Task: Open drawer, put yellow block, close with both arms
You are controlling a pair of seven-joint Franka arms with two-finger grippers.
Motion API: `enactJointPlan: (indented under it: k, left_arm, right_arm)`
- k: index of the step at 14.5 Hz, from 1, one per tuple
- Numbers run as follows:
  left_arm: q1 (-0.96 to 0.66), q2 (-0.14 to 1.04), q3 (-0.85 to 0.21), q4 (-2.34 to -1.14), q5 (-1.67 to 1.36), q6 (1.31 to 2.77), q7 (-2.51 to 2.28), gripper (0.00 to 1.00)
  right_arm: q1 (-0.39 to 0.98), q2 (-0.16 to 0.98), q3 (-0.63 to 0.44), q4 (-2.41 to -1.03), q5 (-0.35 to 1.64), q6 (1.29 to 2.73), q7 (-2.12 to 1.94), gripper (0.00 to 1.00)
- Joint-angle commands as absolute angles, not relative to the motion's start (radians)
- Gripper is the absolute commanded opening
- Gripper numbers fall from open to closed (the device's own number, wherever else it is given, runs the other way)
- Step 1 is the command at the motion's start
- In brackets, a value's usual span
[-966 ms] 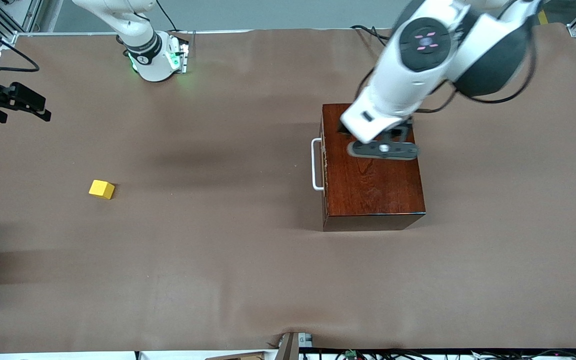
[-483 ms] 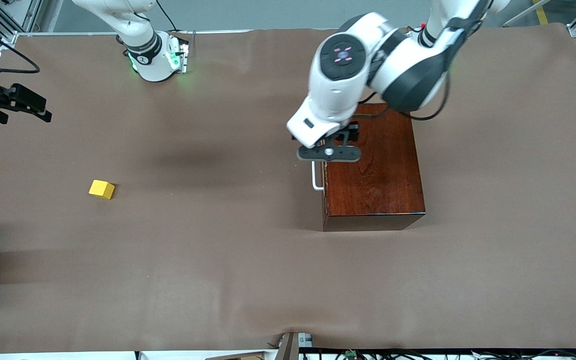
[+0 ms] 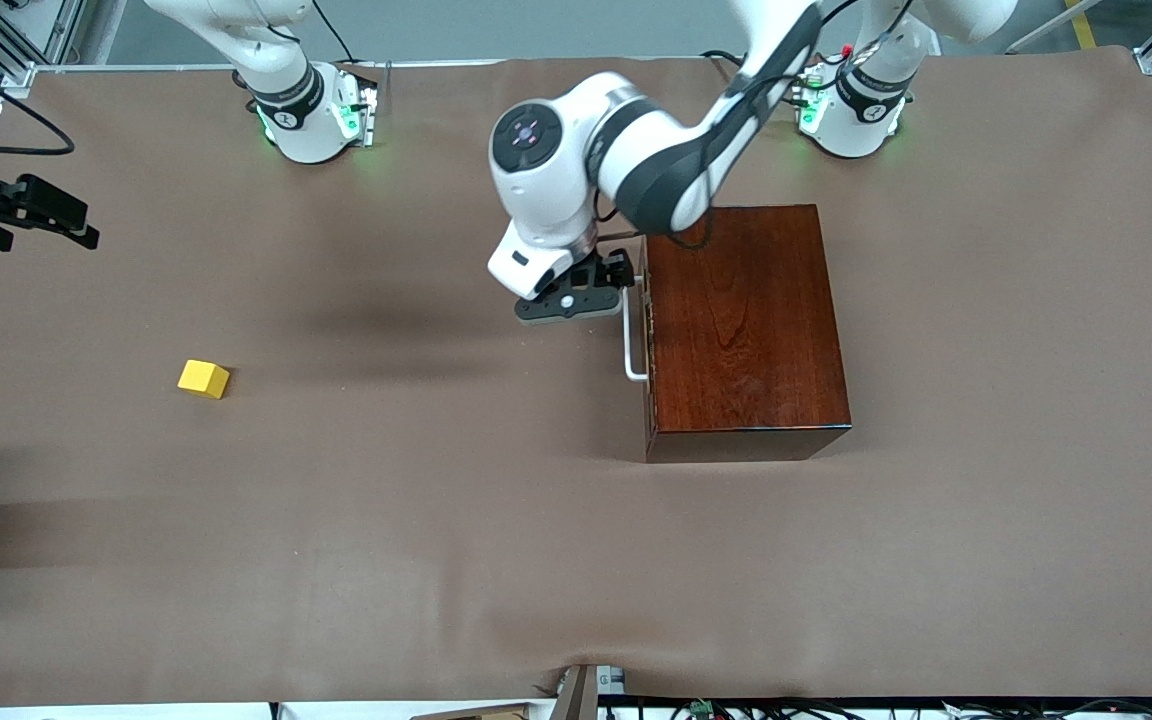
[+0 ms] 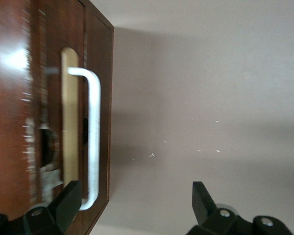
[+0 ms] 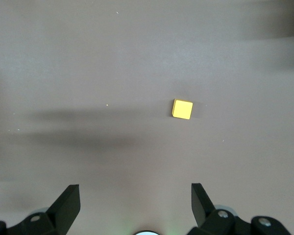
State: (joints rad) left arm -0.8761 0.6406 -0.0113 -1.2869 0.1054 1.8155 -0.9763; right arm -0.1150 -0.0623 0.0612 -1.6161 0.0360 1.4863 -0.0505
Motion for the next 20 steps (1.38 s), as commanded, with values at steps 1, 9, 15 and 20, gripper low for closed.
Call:
enactJointPlan:
  k: [1, 9, 15, 20]
  left_arm:
    - [-0.893, 0.69, -0.005, -1.262, 0.204, 1.812, -0.982, 1.0]
    - [-0.908, 0.721, -0.006, -1.284, 0.294, 1.749, -0.973, 1.0]
    - [-0.908, 0.752, -0.006, -1.279, 0.291, 1.743, -0.976, 1.0]
    - [-0.908, 0.767, -0.006, -1.272, 0.29, 1.755, -0.985, 1.0]
  right_arm:
    - [-0.124, -0.058, 0.067, -1.608, 0.051, 1.48, -0.057, 1.0]
    - [-0.133, -0.061, 0.069, -1.606, 0.051, 1.457, -0.055, 1.0]
    - [-0.127, -0.06, 0.074, -1.606, 0.051, 1.459, -0.055, 1.0]
    - [-0.14, -0.06, 0.069, -1.605, 0.049, 1.454, -0.057, 1.0]
